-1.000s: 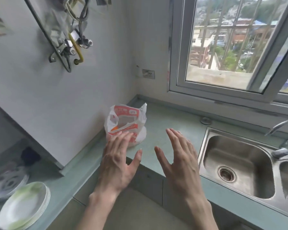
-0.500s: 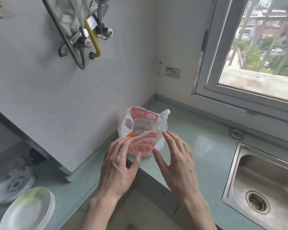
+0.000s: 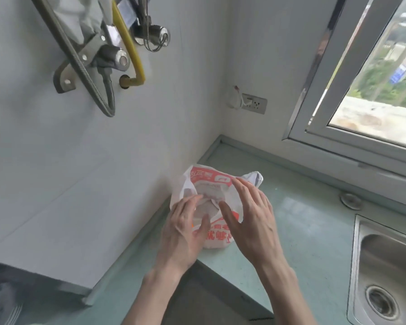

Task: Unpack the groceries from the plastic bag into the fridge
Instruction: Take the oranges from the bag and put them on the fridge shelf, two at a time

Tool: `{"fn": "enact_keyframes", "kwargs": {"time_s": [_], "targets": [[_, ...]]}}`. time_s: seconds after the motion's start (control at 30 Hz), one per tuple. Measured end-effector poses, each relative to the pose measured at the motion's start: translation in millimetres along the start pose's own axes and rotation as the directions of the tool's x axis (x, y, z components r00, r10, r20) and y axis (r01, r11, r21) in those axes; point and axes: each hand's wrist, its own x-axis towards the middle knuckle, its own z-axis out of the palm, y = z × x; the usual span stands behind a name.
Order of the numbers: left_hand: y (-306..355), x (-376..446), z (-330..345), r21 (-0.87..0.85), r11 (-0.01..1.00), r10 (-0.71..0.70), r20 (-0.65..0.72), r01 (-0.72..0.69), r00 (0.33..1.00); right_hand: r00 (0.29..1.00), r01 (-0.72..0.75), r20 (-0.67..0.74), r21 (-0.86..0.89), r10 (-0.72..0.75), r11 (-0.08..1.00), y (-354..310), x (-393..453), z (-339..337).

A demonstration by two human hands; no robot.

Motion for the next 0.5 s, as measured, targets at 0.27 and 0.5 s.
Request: {"fn": "enact_keyframes", "kwargs": {"time_s": [0.27, 0.5], "targets": [[-45, 41, 66, 0.01, 0.992, -0.125, 0.305, 0.128, 0.944, 0.993, -0.046, 0.108, -0.011, 0.047, 0.999, 29, 40, 40], [-90, 92, 109, 0.209, 0.944, -0.325, 0.432, 0.257, 0.842, 0.95, -0.071, 0.307, 0.038, 0.056, 0.997, 54, 69, 88]]}}
